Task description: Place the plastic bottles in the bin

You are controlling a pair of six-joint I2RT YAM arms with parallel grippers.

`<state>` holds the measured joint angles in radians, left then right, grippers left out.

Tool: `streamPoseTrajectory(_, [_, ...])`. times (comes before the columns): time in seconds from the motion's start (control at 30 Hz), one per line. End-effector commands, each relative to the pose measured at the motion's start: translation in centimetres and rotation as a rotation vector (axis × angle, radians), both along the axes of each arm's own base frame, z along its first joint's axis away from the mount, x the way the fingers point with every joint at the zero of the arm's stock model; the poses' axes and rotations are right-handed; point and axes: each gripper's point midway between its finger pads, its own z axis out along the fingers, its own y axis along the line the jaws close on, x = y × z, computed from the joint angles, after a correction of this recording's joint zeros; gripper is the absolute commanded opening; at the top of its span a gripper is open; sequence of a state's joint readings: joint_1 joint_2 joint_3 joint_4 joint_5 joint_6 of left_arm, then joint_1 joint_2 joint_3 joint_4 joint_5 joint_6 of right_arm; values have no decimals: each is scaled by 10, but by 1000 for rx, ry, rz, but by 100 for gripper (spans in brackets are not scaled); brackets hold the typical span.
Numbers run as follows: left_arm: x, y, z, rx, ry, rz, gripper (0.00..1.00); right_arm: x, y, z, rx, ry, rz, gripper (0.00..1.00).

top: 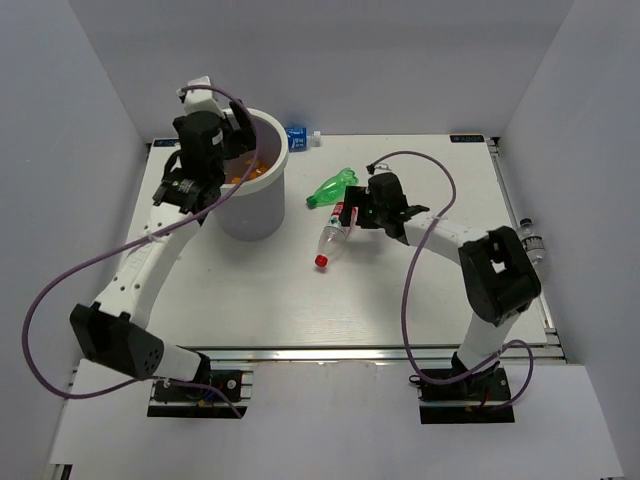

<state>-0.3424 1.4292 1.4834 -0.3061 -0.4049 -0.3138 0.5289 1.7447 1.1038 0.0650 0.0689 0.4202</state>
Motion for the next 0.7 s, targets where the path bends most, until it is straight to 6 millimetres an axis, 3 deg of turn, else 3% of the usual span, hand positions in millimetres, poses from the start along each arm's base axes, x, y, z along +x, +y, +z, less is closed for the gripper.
streamPoseTrajectory(0.0, [-40,-7,82,-56,-182,-119,98,8,15,-10,6,32,-10,89])
streamPoseTrajectory(0.07, [-51,-15,69,-77,-163,-181,98,11,26,-20,21,44,3,89])
streamPoseTrajectory(0.13, [-67,-11,55,-103,-156,-185,98,15,34,-22,37,38,9,89])
streamPoseTrajectory(0.23, [-95,-7,46,-165,-159,-195,98,17,38,-42,24,80,-1,89])
streamPoseTrajectory(0.27, [-100,-6,23,-186,-118,-187,98,19,38,-49,22,95,-16,89])
streamPoseTrajectory(0.33, [-120,2,22,-220,-145,-172,98,21,35,-55,20,103,-47,87])
streamPoseTrajectory(0.37, [-123,8,0,-233,-111,-138,98,23,36,-57,31,104,-57,86])
streamPoseTrajectory(0.43, [-139,18,-4,-296,-130,-96,98,25,36,-62,32,116,-80,85])
streamPoseTrajectory(0.47, [-142,18,-23,-300,-101,-90,98,27,39,-60,43,117,-85,84])
streamPoseTrajectory(0.6, [-158,19,-48,-324,-68,-100,98,30,41,-61,59,139,-114,76])
streamPoseTrajectory(0.63, [-160,19,-51,-337,-61,-97,98,31,40,-61,61,138,-121,72])
streamPoseTrajectory(0.67, [-163,20,-53,-339,-58,-100,98,29,40,-60,64,137,-115,59])
